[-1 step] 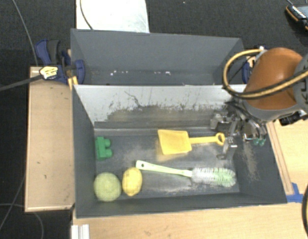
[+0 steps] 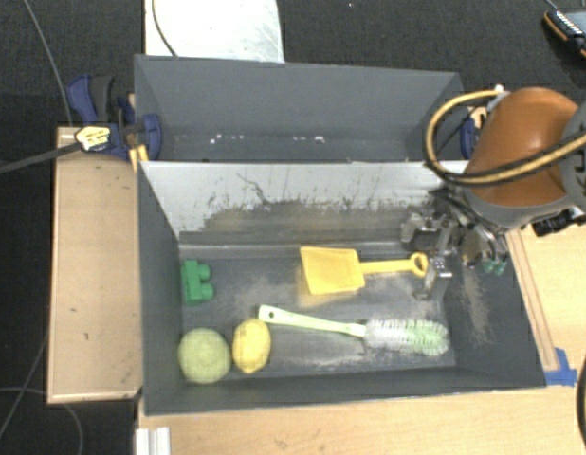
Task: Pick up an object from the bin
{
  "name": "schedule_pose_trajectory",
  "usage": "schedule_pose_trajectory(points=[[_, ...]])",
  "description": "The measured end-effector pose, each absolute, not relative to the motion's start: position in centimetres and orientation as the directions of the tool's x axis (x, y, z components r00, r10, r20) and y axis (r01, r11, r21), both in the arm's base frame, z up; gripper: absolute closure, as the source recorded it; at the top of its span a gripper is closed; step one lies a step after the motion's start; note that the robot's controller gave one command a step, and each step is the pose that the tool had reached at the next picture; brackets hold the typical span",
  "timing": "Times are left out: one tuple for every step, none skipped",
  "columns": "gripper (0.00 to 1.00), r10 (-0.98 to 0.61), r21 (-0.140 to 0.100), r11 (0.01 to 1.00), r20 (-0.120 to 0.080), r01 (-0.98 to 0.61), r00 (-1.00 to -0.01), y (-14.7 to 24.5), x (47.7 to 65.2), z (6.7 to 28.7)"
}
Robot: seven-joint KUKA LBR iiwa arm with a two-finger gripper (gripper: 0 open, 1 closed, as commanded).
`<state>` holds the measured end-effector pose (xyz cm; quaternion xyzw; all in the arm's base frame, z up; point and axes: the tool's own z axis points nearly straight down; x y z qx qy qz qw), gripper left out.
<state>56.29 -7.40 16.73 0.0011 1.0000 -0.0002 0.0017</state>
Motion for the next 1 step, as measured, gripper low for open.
schedule_pose_trajectory(points=[[0.00,0.154,0.001,0.988,0.002,0.154,-0.988,-7.86,59.11,6.93]])
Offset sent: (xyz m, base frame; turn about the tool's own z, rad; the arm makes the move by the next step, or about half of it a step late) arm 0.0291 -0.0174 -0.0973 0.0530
